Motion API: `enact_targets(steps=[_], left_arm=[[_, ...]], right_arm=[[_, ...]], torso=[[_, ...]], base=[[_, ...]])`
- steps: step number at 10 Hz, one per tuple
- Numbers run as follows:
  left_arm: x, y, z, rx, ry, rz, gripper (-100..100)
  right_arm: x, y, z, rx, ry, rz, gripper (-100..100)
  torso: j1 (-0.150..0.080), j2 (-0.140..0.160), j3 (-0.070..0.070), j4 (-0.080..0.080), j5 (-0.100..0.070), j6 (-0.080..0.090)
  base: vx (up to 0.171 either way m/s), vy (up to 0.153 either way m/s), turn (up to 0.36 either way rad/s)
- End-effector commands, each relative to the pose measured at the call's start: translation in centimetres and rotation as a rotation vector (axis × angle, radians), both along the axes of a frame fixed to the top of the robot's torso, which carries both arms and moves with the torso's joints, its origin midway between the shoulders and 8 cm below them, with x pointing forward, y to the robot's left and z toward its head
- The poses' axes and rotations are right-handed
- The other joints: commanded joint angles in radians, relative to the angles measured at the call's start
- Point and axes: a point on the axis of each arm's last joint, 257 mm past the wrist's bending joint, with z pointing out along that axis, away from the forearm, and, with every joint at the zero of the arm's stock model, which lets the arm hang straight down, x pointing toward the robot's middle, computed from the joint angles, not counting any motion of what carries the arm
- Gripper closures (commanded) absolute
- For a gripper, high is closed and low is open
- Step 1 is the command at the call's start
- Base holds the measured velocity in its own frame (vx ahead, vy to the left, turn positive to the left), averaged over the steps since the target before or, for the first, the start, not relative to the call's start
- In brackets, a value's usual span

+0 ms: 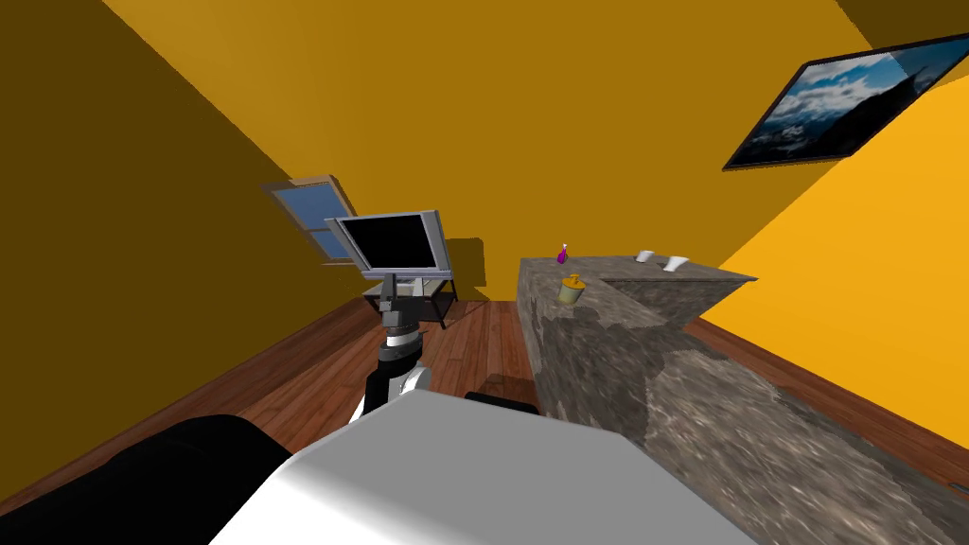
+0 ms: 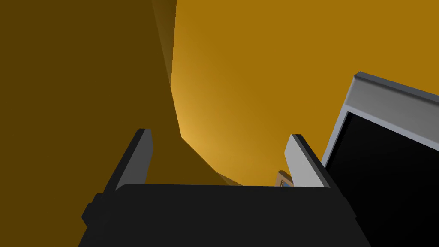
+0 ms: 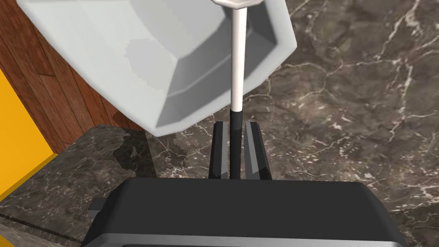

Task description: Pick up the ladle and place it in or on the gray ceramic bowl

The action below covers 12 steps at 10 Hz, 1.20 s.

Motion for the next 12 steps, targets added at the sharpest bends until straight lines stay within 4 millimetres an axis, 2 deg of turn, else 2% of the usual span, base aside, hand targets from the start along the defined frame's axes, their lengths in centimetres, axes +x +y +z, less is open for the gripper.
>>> enact_targets(steps=[1, 2, 3, 4, 5, 6, 8, 9, 12], left_arm=[[0.0, 0.0, 0.0, 0.0, 0.0, 0.0, 0], [0.0, 0.0, 0.0, 0.0, 0.0, 0.0, 0], [0.0, 0.0, 0.0, 0.0, 0.0, 0.0, 0], [0.0, 0.0, 0.0, 0.0, 0.0, 0.0, 0], [0.0, 0.0, 0.0, 0.0, 0.0, 0.0, 0], [0.0, 0.0, 0.0, 0.0, 0.0, 0.0, 0], [0.0, 0.0, 0.0, 0.0, 0.0, 0.0, 0], [0.0, 0.0, 0.0, 0.0, 0.0, 0.0, 0], [0.0, 0.0, 0.0, 0.0, 0.0, 0.0, 0]], right_arm=[[-1.1, -0.3, 0.6, -0.016, 0.025, -0.013, 100], [-3.0, -1.2, 1.5, -0.045, 0.065, -0.036, 100], [-3.0, -1.2, 1.5, -0.045, 0.065, -0.036, 100], [-5.2, -2.3, 2.6, -0.08, 0.114, -0.062, 100], [-5.2, -2.3, 2.6, -0.08, 0.114, -0.062, 100], [-6.3, -2.8, 3.3, -0.097, 0.139, -0.074, 100], [-6.0, -2.7, 3.4, -0.097, 0.134, -0.072, 100], [-6.1, -2.8, 3.5, -0.098, 0.135, -0.073, -100], [-6.1, -2.8, 3.4, -0.098, 0.135, -0.073, -100]], torso=[[0.0, 0.0, 0.0, 0.0, 0.0, 0.0], [0.001, -0.001, 0.0, 0.0, 0.0, -0.001], [0.001, -0.002, -0.001, 0.0, 0.001, -0.001], [0.001, -0.002, -0.001, 0.0, 0.0, -0.001], [-0.001, -0.002, -0.001, -0.001, 0.001, -0.001], [-0.001, -0.002, -0.001, -0.001, 0.0, -0.001], [0.001, -0.003, -0.002, -0.001, 0.0, -0.001], [0.004, -0.004, -0.002, -0.001, 0.0, -0.001], [0.006, -0.004, -0.002, -0.001, 0.001, -0.001]], base=[[-0.013, -0.061, 0.042], [-0.005, -0.067, 0.113], [0.001, -0.066, 0.067], [-0.007, -0.105, 0.12], [-0.007, -0.1, 0.055], [0.009, -0.081, 0.049], [0.008, -0.037, 0.007], [0.0, -0.006, 0.0], [0.0, 0.0, 0.0]])
